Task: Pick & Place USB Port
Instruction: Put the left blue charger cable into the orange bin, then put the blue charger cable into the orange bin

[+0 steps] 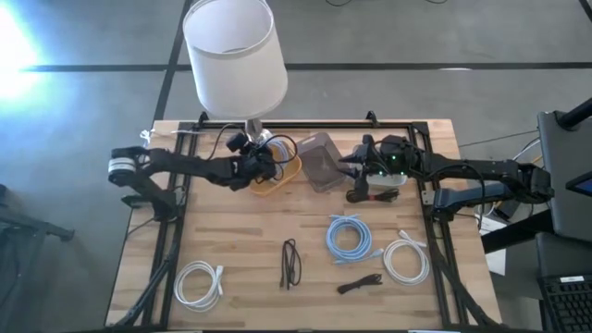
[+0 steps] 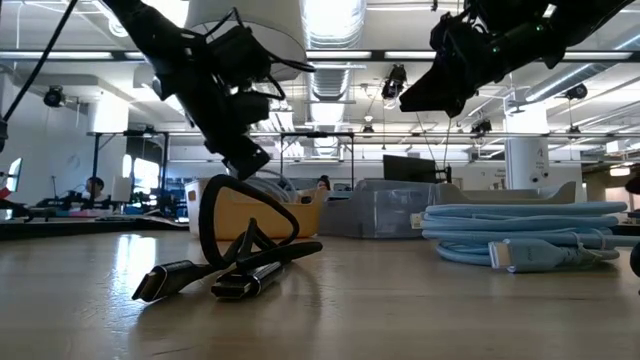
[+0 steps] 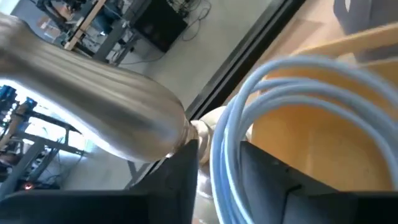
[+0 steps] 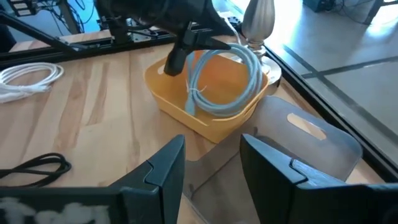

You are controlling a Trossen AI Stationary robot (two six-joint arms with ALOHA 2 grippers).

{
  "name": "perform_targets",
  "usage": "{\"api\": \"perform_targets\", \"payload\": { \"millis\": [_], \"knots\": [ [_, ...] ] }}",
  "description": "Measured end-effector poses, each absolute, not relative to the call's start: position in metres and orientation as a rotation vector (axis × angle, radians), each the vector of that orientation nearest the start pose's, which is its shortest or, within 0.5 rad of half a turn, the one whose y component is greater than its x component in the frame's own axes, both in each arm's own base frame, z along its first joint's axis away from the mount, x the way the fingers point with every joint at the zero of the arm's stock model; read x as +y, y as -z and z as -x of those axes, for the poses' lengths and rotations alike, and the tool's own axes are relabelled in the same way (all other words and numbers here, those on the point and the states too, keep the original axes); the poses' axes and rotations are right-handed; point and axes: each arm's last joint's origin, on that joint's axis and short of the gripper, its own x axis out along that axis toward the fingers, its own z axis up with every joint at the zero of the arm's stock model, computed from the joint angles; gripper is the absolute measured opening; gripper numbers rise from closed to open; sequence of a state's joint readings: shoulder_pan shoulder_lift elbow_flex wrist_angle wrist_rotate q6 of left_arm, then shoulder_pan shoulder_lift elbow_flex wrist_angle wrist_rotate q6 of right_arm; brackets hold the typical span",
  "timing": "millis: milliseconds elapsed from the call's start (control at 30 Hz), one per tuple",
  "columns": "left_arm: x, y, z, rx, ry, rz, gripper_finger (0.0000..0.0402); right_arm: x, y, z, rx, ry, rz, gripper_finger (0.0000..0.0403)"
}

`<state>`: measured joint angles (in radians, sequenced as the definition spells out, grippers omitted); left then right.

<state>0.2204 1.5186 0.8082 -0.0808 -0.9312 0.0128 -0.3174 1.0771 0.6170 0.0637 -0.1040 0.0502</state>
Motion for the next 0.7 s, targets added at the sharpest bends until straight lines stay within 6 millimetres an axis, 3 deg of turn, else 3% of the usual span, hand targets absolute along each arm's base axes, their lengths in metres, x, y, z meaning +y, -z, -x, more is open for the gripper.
{"api": "perform_targets", "payload": {
  "millis": [233, 400, 700],
  "knots": [
    [0.082, -0.208, -0.271, 0.8, -1.046, -0.359, 0.0183, -0.054, -0.244, -0.224, 0.387, 0.151, -0.124, 0.0166],
    [0.079, -0.222, -0.266, 0.754, -1.045, -0.355, 0.0199, -0.036, -0.241, -0.229, 0.402, 0.088, -0.194, 0.0184],
    [0.076, -0.229, -0.264, 0.717, -1.031, -0.335, 0.02, -0.003, -0.204, -0.242, 0.646, 0.004, -0.299, 0.019]
  ]
}}
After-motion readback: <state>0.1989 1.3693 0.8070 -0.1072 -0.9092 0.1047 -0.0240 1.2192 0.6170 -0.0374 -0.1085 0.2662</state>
